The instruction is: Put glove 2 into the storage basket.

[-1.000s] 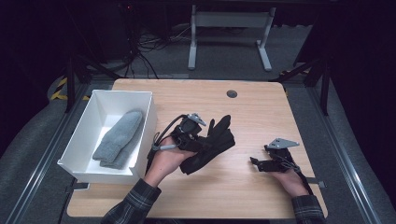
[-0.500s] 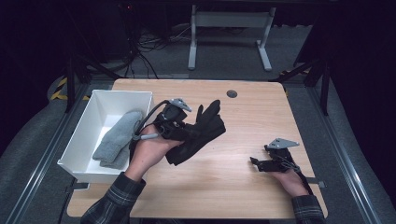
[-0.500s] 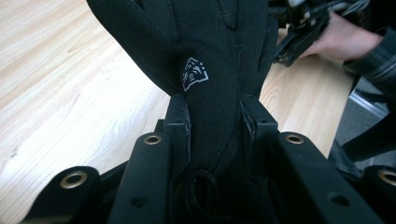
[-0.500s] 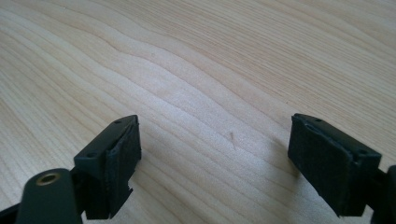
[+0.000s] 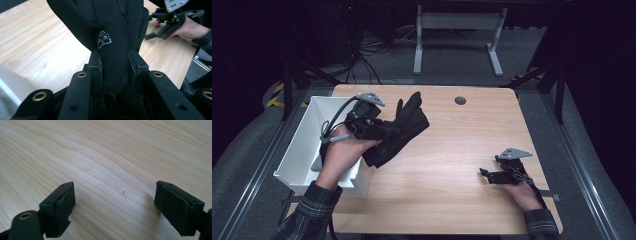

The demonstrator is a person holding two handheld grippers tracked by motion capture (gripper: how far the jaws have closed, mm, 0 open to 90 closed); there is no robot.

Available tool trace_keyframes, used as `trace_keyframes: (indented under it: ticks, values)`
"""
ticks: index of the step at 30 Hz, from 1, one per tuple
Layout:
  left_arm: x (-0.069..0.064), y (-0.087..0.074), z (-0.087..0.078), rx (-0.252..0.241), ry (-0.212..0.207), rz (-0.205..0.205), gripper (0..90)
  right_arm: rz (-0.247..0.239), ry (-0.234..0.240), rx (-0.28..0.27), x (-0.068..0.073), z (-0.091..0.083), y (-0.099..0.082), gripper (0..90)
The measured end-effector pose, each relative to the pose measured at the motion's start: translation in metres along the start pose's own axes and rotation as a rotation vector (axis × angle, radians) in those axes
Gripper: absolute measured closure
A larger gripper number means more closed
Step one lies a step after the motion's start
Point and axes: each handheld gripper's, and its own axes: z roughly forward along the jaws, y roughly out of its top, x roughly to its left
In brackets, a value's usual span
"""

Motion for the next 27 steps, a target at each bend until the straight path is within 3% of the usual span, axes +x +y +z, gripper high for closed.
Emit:
trace_keyframes:
  ticks: [9,17,23,27]
  values:
    - [0.024,-0.015,-0.025,-0.032,0.068,-0.068,69.3,0.001,-0.002,0.000,0.000,0.000,0.000,17.2]
    - [0.053,-0.042,-0.049,-0.056,0.144,-0.163,69.3,0.003,-0.003,0.000,0.000,0.000,0.000,17.0]
    - [0.073,-0.062,-0.059,-0.067,0.204,-0.237,69.2,0.007,-0.005,-0.001,0.001,0.000,0.000,16.9]
    - [0.082,-0.074,-0.056,-0.052,0.228,-0.274,69.2,0.006,-0.008,0.001,0.001,0.000,0.000,16.8]
